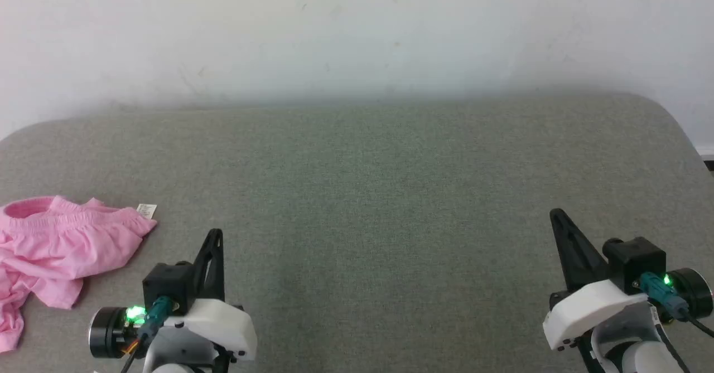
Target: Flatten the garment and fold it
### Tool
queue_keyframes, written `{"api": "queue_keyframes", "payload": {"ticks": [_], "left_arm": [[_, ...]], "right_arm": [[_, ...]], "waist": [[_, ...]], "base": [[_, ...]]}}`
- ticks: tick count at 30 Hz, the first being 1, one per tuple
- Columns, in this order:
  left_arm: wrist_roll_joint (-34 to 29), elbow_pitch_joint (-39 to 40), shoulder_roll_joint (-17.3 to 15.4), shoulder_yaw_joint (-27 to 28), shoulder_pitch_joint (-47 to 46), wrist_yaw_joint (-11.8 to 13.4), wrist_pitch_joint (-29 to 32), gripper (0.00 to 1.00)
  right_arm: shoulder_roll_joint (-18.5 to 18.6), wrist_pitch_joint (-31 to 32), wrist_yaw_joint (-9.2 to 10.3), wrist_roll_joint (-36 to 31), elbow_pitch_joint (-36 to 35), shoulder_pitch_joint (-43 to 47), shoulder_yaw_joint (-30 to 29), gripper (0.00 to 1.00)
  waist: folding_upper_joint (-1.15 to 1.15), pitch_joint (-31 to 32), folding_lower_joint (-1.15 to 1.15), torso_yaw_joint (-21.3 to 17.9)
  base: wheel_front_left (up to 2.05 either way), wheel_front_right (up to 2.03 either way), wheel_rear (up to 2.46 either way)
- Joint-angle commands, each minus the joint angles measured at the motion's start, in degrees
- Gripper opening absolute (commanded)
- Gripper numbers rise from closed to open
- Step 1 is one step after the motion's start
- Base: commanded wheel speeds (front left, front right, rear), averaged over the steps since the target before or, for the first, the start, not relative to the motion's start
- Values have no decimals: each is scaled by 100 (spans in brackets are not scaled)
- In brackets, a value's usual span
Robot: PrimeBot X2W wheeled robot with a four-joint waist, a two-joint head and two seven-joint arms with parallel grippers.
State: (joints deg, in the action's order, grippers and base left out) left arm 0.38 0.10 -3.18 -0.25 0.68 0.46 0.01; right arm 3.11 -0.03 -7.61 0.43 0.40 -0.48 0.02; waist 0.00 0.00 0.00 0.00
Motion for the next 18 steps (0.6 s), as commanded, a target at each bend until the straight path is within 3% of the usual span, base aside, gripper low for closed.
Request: {"api": "queue_keyframes", "payload": {"ticks": [1,18], "left_arm": [[-38,-10,30,25,-68,-46,-1,0],[-38,-10,30,25,-68,-46,-1,0]], "right_arm": [[-24,3,12,-43,-40,48,-2,0],[-24,3,12,-43,-40,48,-2,0]], "waist": [[0,0,0,0],[0,0,0,0]], "base": [[0,0,0],[0,0,0]]}}
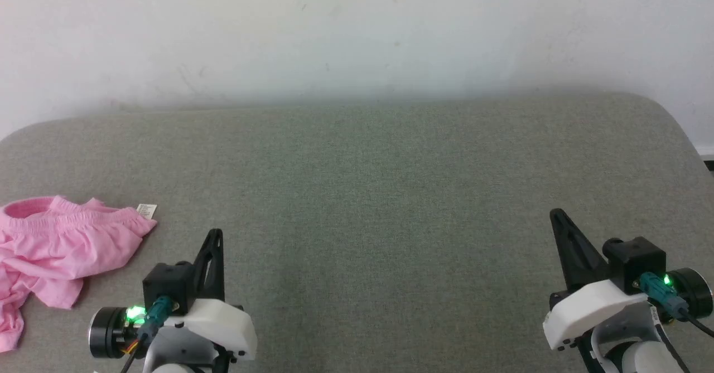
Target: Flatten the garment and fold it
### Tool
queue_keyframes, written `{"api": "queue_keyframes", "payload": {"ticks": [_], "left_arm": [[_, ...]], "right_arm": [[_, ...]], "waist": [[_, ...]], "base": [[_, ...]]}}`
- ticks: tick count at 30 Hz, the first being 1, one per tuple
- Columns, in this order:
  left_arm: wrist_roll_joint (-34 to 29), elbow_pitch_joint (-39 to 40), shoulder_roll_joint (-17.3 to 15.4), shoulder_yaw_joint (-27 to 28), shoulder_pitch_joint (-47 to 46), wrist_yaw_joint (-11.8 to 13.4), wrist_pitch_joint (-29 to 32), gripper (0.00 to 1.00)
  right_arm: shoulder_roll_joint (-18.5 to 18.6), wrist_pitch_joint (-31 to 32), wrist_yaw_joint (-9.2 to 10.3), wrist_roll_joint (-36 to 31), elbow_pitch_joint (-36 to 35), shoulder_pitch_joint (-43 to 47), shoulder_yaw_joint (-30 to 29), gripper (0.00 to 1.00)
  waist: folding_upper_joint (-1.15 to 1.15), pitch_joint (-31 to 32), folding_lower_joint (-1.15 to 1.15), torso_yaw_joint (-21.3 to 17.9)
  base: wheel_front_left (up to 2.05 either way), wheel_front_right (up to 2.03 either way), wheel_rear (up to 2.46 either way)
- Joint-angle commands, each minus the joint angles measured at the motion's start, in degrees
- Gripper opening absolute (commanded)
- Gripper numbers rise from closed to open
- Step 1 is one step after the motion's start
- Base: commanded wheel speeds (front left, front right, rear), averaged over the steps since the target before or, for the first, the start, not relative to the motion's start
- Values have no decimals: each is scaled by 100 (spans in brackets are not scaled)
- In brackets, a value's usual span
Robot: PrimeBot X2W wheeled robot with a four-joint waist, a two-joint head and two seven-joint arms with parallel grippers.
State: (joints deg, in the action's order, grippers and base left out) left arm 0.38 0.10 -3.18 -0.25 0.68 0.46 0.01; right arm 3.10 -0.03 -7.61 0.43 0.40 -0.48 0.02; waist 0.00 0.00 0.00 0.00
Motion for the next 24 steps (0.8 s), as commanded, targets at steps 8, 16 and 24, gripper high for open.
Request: {"api": "queue_keyframes", "payload": {"ticks": [8,16,24], "left_arm": [[1,1,-2,-5,3,5,-3,100],[-6,2,-1,-42,-7,95,-79,100],[-18,21,-10,-104,-32,220,-175,100]], "right_arm": [[4,-3,0,4,8,-1,-3,100],[4,-79,1,108,-40,-1,-85,100],[2,-175,1,246,-118,11,-153,100]], "waist": [[0,-1,0,0],[0,-12,0,0],[0,-36,0,36]], "base": [[0,0,0],[0,0,0],[0,0,0]]}}
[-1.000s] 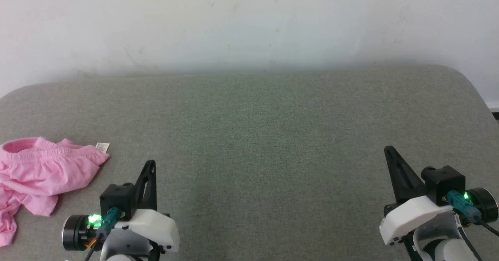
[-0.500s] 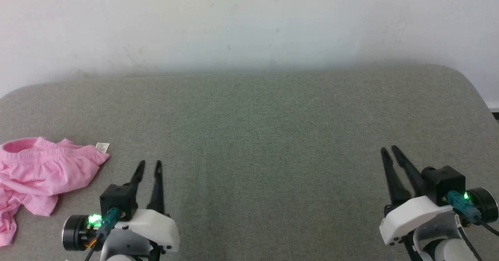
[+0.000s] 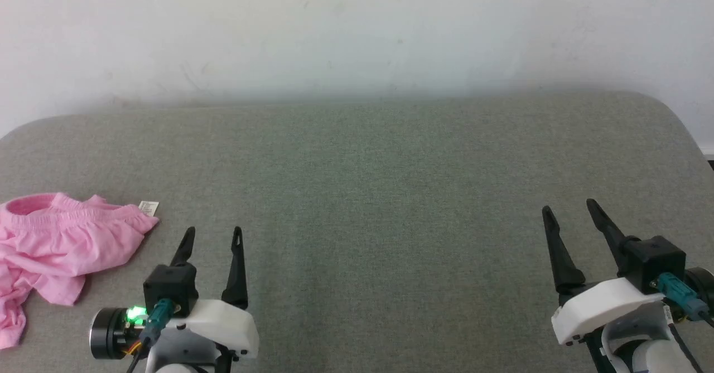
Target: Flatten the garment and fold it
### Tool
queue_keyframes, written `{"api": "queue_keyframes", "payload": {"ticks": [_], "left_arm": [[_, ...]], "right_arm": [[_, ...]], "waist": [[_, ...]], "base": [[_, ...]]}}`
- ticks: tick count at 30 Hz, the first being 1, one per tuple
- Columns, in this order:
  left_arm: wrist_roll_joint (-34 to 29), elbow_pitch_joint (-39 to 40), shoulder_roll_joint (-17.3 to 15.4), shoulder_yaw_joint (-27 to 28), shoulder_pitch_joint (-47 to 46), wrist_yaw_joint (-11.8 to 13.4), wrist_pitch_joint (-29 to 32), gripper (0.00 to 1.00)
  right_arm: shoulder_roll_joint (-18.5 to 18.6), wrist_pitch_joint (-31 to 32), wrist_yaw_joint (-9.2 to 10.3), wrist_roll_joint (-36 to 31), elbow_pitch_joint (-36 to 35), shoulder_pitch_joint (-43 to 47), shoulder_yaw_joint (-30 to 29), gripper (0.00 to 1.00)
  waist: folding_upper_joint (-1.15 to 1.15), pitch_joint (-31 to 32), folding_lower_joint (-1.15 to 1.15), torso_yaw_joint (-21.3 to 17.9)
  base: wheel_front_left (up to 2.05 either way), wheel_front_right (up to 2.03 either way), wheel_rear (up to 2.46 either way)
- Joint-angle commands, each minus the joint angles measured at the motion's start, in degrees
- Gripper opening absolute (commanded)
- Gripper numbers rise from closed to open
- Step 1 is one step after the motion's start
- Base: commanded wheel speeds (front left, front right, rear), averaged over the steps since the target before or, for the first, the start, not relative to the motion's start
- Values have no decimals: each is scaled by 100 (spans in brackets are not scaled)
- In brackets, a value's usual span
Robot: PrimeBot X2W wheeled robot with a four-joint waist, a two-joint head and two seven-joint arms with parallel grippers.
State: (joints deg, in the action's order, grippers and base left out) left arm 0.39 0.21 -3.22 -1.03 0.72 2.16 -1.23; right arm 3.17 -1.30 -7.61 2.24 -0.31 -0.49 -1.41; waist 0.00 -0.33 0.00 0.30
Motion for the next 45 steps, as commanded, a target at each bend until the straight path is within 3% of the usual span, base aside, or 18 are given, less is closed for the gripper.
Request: {"api": "queue_keyframes", "payload": {"ticks": [1,22,45], "left_arm": [[-21,14,-7,-36,-41,67,-64,100],[13,99,-67,-210,-104,492,-315,100],[67,218,-30,-42,-107,793,-591,100]], "right_arm": [[-5,-59,1,79,-57,14,-14,100],[-9,-310,3,217,-255,56,-25,100],[-15,-585,6,344,-401,120,-45,100]], "waist": [[0,-7,0,19],[0,-127,0,808],[0,-242,0,1722]], "base": [[0,0,0],[0,0,0],[0,0,0]]}}
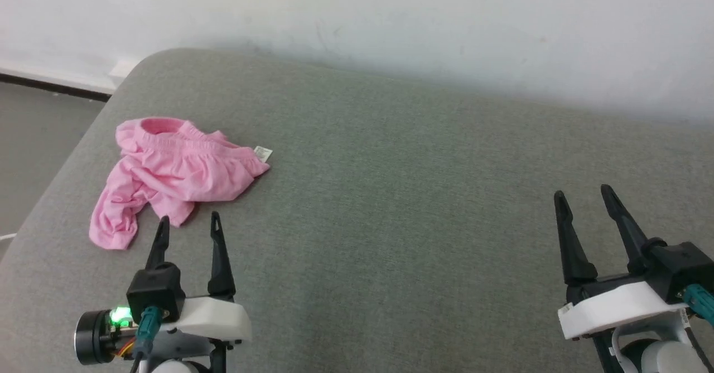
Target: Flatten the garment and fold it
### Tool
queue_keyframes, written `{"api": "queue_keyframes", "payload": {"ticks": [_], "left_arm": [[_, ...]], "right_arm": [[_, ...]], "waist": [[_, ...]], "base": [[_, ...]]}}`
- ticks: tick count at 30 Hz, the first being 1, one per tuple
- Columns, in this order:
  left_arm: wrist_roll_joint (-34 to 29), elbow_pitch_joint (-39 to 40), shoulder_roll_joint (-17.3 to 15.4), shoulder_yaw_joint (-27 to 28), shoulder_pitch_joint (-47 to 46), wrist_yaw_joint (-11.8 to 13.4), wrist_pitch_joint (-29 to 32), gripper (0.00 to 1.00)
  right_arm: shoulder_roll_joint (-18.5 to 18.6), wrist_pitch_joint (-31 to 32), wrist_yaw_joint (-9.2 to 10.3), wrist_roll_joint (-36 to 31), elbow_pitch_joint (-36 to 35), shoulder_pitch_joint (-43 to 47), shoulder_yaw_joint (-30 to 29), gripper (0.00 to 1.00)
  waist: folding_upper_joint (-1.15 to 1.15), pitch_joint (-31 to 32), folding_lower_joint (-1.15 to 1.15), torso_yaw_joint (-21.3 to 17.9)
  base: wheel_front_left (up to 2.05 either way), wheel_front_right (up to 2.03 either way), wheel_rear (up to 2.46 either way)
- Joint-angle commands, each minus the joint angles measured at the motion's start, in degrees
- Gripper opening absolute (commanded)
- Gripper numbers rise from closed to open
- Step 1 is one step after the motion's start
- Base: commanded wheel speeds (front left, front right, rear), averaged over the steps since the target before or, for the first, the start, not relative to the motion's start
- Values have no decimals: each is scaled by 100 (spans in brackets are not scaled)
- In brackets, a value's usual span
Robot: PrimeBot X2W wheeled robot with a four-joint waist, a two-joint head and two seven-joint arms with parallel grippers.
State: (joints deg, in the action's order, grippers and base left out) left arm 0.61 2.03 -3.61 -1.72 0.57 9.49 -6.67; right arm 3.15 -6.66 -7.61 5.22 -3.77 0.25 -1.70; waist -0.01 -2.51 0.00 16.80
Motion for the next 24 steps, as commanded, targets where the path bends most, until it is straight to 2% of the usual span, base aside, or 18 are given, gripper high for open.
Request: {"api": "queue_keyframes", "payload": {"ticks": [1,14,21,24], "left_arm": [[45,39,10,34,-93,73,-58,100],[74,-157,-71,287,-415,172,-214,100],[169,-668,-351,626,-1060,118,-286,100],[238,-1109,-646,796,-1581,-78,-334,100]], "right_arm": [[-13,-61,6,51,-62,48,-17,100],[-15,-217,7,91,-175,76,-67,100],[-17,-288,8,47,-241,-18,7,100],[-18,-336,8,-8,-316,-80,11,100]], "waist": [[1,-30,0,102],[1,-188,0,428],[1,-393,0,446],[1,-605,0,402]], "base": [[0,0,0],[0,0,0],[0,0,0],[0,0,0]]}}
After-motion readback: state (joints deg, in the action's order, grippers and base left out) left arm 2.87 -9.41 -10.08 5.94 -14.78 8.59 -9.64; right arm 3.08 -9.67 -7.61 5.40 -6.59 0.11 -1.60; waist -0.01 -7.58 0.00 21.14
